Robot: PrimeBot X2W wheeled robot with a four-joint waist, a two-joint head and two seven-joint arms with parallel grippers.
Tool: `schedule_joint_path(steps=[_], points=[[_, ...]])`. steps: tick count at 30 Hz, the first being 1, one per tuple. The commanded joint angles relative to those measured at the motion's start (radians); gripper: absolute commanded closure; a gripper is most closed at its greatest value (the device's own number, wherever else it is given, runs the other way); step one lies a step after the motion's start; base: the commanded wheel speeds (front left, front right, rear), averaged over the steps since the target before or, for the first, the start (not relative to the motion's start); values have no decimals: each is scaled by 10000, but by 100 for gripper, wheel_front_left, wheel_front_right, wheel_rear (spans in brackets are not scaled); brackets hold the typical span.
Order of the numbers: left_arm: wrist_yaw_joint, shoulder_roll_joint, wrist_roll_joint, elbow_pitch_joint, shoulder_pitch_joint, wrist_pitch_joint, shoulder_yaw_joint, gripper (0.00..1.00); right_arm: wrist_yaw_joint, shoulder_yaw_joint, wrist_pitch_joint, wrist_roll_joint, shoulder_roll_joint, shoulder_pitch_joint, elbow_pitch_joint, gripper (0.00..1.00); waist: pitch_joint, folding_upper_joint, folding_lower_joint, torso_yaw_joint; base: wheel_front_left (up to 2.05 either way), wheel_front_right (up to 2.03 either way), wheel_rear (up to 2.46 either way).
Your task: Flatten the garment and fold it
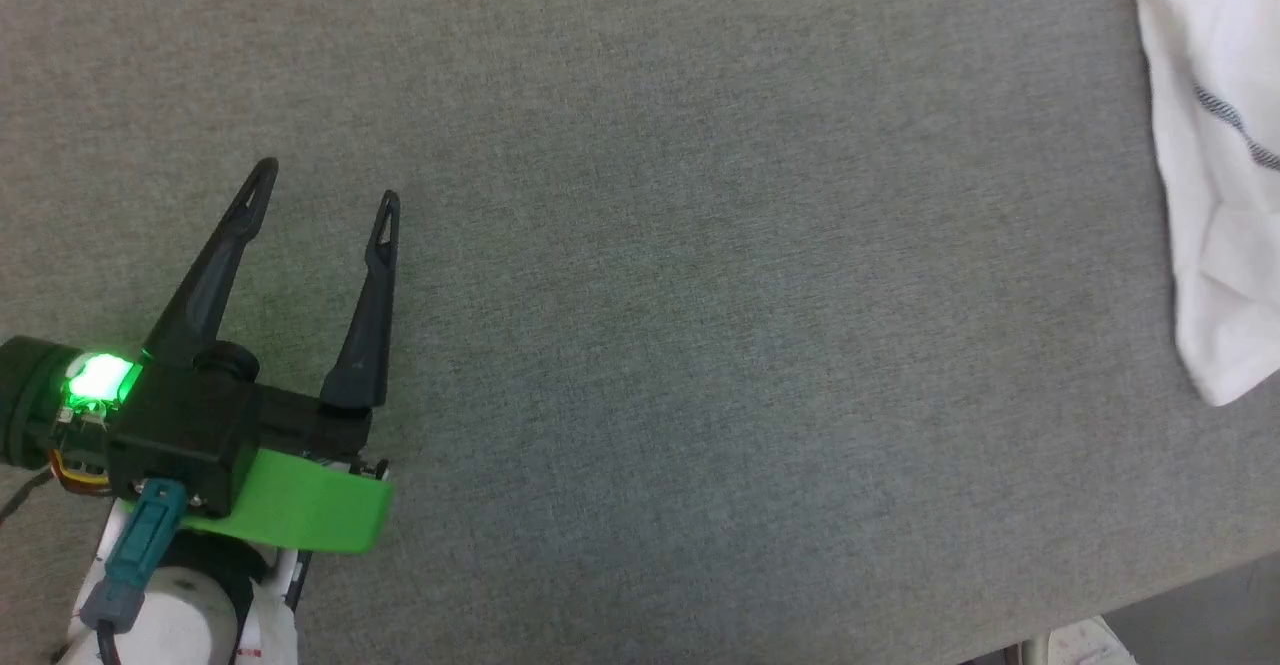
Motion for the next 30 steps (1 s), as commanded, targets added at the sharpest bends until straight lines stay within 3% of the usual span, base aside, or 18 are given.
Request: schedule_joint_path(steps=[1, 7, 8, 9, 10, 11, 20, 30], points=[[58, 106, 139, -115, -260, 83, -18, 0, -19, 57, -227, -198, -112, -295, 214, 100, 394, -1, -1, 4, 0, 0, 0], [64, 228, 340, -387, -486, 411, -42, 0, -19, 345, -904, -611, -130, -938, 1165, 97, 779, -1, -1, 33, 0, 0, 0], [66, 238, 359, -408, -509, 449, -48, 0, -19, 412, -980, -680, -101, -1022, 1295, 85, 805, -1, -1, 39, 0, 0, 0], [69, 244, 379, -428, -536, 489, -59, 0, -19, 475, -1045, -719, -36, -1121, 1477, 64, 827, -1, -1, 44, 0, 0, 0], [71, 245, 392, -439, -559, 516, -68, 0, -19, 485, -1089, -722, 37, -1207, 1643, 36, 840, -1, -1, 47, 0, 0, 0], [71, 244, 401, -444, -593, 545, -79, 0, -19, 552, -1125, -755, 114, -1293, 1823, 0, 851, -1, -1, 52, 0, 0, 0], [107, 33, 252, -43, -670, 274, -171, 0, -19, 938, -1513, -693, 255, -1790, 2978, 0, 333, -1, -1, 221, 0, 0, 0], [393, -708, -517, 1032, -59, -1001, -79, 0, -19, 523, -2594, -258, 322, -1518, 3793, 0, -1288, -1, -1, 685, 0, 0, 0]])
